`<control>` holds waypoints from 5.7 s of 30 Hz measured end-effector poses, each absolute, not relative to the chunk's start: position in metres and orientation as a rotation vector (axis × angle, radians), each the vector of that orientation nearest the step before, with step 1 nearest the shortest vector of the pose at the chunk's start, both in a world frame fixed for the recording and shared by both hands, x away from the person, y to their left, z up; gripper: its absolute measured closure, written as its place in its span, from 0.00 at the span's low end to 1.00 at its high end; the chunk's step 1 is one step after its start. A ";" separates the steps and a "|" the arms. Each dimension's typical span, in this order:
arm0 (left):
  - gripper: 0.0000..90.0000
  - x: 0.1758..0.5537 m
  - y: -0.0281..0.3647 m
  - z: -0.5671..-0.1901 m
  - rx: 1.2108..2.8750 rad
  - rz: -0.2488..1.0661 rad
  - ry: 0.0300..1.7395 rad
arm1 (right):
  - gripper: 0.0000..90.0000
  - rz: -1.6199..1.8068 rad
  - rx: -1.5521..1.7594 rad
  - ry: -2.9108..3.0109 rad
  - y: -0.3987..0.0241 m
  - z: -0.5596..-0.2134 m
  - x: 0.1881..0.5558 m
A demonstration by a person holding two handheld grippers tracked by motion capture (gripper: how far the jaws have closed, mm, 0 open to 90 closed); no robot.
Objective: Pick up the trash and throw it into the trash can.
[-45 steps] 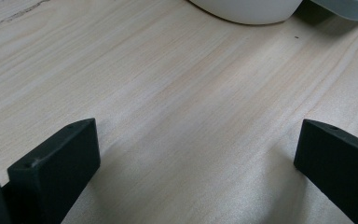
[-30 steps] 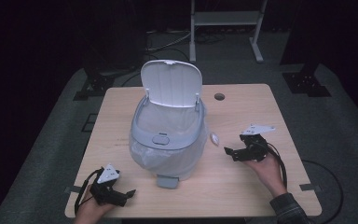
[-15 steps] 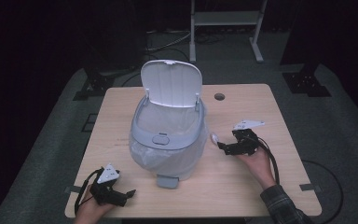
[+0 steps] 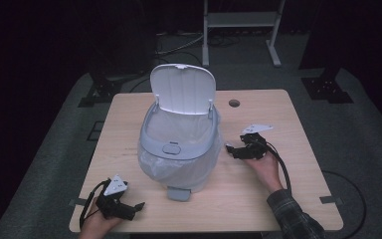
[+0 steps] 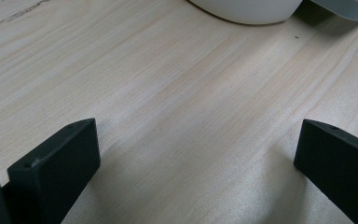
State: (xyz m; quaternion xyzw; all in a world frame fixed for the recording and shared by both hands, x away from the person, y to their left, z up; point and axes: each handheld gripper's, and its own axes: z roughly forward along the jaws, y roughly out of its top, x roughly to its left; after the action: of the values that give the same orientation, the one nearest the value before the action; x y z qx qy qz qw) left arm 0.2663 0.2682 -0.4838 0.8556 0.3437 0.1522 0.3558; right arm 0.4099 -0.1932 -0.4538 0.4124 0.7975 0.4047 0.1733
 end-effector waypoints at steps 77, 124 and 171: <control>0.00 0.266 0.268 -0.484 2.211 0.392 0.888 | 0.70 1.176 1.093 2.413 -0.214 -0.441 0.394; 0.00 0.266 0.268 -0.484 2.213 0.392 0.888 | 0.70 1.380 0.883 2.392 -0.233 -0.367 0.347; 0.00 0.266 0.268 -0.484 2.210 0.393 0.888 | 0.71 1.654 0.666 2.307 -0.221 -0.268 0.330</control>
State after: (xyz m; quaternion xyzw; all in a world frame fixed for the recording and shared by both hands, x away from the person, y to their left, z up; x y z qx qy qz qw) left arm 0.2663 0.2682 -0.4838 0.8556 0.3437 0.1522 0.3559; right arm 0.3300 -0.2214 -0.2675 0.2268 0.7863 0.5635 0.1127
